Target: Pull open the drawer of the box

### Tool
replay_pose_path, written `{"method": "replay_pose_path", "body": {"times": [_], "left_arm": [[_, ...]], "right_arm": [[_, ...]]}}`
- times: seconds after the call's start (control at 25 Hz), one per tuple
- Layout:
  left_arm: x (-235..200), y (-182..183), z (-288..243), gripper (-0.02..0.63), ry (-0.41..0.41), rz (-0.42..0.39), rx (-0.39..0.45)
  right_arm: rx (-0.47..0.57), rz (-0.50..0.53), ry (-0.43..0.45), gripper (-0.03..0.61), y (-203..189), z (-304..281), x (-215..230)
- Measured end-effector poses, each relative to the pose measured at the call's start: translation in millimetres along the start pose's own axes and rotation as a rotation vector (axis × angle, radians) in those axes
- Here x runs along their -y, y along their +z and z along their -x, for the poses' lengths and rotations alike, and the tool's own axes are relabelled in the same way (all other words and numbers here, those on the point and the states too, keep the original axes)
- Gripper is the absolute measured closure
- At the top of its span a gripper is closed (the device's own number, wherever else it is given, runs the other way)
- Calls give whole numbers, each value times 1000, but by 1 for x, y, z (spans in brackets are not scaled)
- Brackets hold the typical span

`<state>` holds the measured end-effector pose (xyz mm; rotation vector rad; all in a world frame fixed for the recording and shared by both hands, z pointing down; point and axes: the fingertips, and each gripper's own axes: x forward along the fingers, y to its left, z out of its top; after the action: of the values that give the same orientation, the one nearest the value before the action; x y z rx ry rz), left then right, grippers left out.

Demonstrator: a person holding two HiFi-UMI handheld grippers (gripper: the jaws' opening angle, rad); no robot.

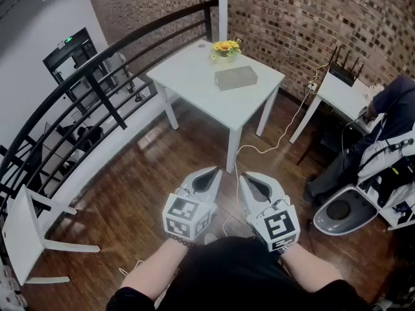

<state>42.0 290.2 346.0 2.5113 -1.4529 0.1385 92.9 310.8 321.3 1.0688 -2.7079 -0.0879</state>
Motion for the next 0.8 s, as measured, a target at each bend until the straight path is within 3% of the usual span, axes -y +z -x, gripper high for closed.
{"method": "replay_pose_path", "body": {"times": [0.44, 0.8], "left_arm": [[-54, 9, 3, 603, -15, 23, -3], [-92, 10, -27, 603, 4, 30, -34]], "right_arm": [[3, 21, 1, 588, 18, -58, -9], [14, 11, 21, 588, 19, -106, 13]]}}
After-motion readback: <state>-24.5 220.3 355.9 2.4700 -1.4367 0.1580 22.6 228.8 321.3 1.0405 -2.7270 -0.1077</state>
